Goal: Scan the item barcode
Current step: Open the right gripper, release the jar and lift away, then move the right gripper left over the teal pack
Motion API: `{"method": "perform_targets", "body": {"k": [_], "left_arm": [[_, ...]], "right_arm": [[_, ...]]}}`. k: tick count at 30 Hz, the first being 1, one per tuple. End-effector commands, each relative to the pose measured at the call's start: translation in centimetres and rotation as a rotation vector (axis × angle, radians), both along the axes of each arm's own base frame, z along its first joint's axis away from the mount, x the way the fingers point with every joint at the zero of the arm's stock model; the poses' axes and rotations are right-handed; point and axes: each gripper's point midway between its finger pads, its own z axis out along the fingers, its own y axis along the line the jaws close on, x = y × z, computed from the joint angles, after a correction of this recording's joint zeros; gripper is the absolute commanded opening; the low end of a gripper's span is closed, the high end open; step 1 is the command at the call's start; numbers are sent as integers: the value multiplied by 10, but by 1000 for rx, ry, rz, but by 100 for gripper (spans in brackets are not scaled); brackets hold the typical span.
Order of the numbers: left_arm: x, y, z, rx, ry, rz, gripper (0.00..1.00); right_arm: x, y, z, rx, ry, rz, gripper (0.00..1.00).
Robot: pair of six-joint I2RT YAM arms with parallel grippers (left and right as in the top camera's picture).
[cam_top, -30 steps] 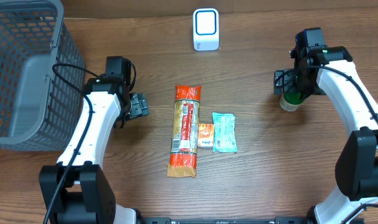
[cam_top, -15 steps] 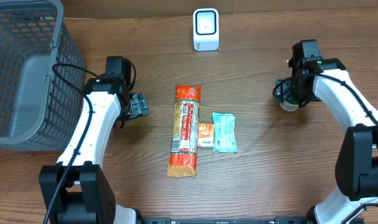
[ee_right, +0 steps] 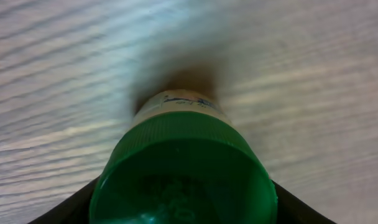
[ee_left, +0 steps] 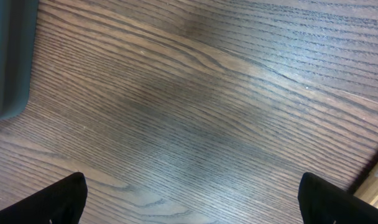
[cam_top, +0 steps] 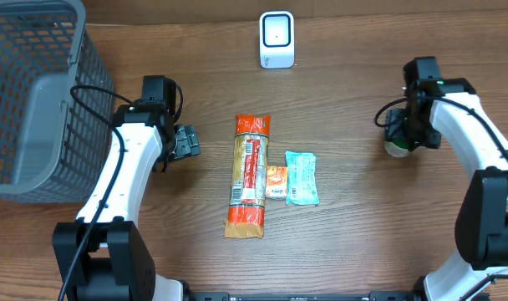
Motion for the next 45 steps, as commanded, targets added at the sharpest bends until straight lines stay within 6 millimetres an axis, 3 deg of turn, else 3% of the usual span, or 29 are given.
{"method": "perform_targets", "body": {"k": [1, 3, 6, 10, 16, 20, 24, 26, 30, 35, 36, 45], "left_arm": [[3, 3, 8, 19, -22, -6, 100], [3, 3, 8, 19, -22, -6, 100], [3, 3, 8, 19, -22, -6, 100], [3, 3, 8, 19, -22, -6, 100], [3, 3, 8, 19, -22, -6, 100], [3, 3, 8, 19, -22, -6, 100], [3, 3, 8, 19, -21, -6, 100], [3, 3, 8, 19, -22, -6, 100], [3, 3, 8, 19, -22, -6, 100], [3, 3, 8, 19, -22, -6, 100], [3, 3, 8, 19, -22, -6, 100], [3, 3, 8, 19, -22, -6, 100]], "right_arm": [[-12, -16, -6, -10, 43, -103, 68], [-14, -17, -6, 17, 49, -117, 71], [-13, -20, -5, 21, 46, -126, 100], [-5, -19, 11, 31, 10, -122, 100], [4, -1, 66, 102, -73, -89, 100], [0, 42, 90, 222, -113, 63, 100], [-12, 99, 96, 374, -87, 214, 100], [-20, 121, 95, 429, -68, 260, 100], [-33, 147, 86, 433, -31, 329, 98], [-49, 183, 65, 420, -21, 436, 74], [-51, 187, 59, 413, -21, 448, 70], [-65, 200, 4, 381, -34, 435, 60]]}}
